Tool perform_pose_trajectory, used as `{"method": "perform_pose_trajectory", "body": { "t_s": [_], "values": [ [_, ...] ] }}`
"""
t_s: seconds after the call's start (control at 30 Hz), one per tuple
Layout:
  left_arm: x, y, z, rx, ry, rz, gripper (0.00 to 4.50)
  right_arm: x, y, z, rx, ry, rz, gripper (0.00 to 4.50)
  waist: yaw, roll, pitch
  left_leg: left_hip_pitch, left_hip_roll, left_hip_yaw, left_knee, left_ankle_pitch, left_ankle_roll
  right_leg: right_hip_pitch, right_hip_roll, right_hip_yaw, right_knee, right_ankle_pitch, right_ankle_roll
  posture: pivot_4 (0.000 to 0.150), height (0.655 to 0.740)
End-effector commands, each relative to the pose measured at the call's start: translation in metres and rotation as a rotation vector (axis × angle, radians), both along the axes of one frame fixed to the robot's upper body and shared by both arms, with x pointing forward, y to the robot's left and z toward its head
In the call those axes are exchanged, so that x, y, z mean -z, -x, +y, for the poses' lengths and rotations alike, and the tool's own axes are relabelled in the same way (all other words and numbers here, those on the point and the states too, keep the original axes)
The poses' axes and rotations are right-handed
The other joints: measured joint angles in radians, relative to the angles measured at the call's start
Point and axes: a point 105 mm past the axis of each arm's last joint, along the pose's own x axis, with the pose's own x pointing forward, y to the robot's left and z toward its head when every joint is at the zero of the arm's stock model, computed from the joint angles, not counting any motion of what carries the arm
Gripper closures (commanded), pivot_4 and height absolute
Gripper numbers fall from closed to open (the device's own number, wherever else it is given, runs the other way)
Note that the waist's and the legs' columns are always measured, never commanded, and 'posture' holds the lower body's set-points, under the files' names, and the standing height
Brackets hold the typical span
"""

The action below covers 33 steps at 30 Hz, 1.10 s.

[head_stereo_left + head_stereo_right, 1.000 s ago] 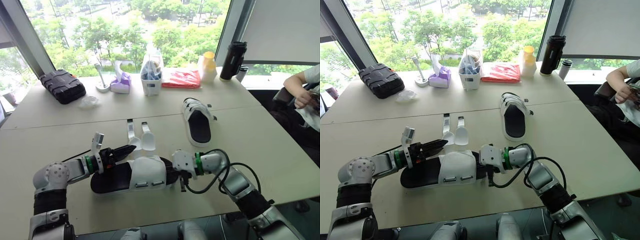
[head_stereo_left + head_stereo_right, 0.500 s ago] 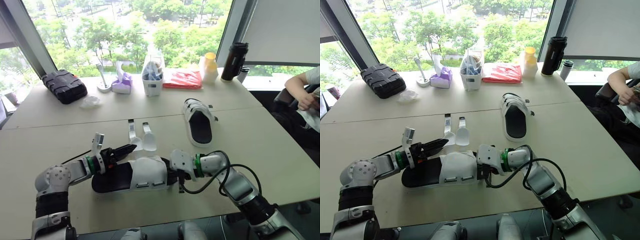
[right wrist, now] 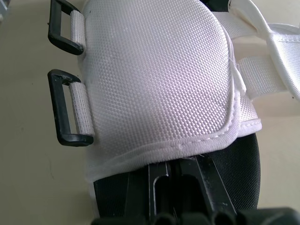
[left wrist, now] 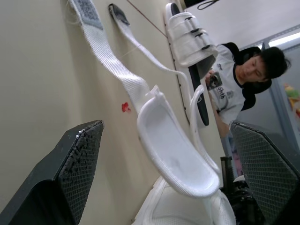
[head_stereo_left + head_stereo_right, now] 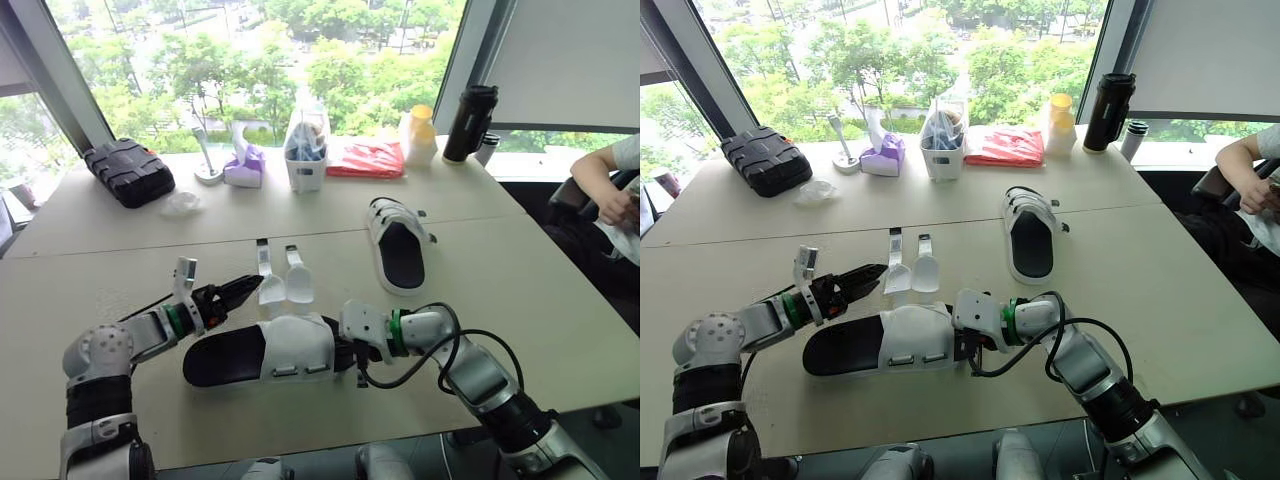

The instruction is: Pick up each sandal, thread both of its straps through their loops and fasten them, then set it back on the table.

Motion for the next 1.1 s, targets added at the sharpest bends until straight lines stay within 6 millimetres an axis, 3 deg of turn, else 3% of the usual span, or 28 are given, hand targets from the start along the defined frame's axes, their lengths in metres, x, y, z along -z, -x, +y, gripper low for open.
{"method": "perform_pose_trajectory", "body": {
  "t_s": [0.03,0.43,0.57,0.67,0.93,1.0,1.1],
  "values": [
    [-0.006,-0.008,-0.009,0.022,0.068,0.014,0.00,0.035,0.018,-0.002,-0.036,0.089,0.124,4.43,0.000,0.000,0.000,0.000,0.000,0.000,0.000,0.000,0.000,0.000,0.000,0.000,0.000,0.000,0.000,0.150,0.7400],
    [0.016,-0.051,-0.021,-0.108,0.117,0.116,0.00,0.035,0.013,-0.004,-0.033,0.095,0.101,4.43,-0.001,-0.001,-0.001,0.000,0.000,0.000,-0.001,0.001,-0.002,0.000,0.000,0.000,-0.001,0.000,0.000,0.150,0.7400],
    [0.016,-0.057,-0.021,-0.119,0.120,0.111,0.00,0.035,0.013,-0.004,-0.034,0.095,0.101,4.43,0.000,-0.001,-0.001,0.002,0.000,0.000,-0.001,0.002,-0.003,0.002,0.000,-0.001,-0.001,0.000,0.000,0.150,0.7400],
    [0.014,-0.066,-0.019,-0.161,0.128,0.104,0.75,0.036,0.014,-0.003,-0.038,0.096,0.102,4.50,-0.001,-0.001,-0.001,0.002,0.000,0.000,-0.002,0.002,-0.003,0.003,0.000,-0.001,-0.001,0.000,0.000,0.150,0.7400],
    [0.014,-0.074,-0.023,-0.189,0.162,0.092,4.45,0.036,0.014,-0.003,-0.044,0.100,0.100,4.50,-0.002,0.000,-0.002,0.002,0.000,-0.001,-0.002,0.002,-0.003,0.002,0.000,-0.001,-0.001,0.000,0.000,0.150,0.7400],
    [0.010,-0.075,-0.024,-0.180,0.165,0.063,4.45,0.036,0.014,-0.003,-0.047,0.101,0.100,4.50,-0.003,0.000,-0.003,0.004,0.000,-0.001,-0.002,0.002,-0.003,0.004,0.000,-0.001,-0.001,0.000,0.001,0.150,0.7400],
    [-0.020,-0.064,-0.031,-0.068,0.149,-0.147,4.45,0.037,0.015,-0.003,-0.055,0.104,0.099,4.50,-0.005,0.000,-0.003,0.003,0.000,-0.001,-0.003,0.002,-0.003,0.003,0.000,-0.001,-0.001,0.000,0.001,0.150,0.7400]
  ]
}}
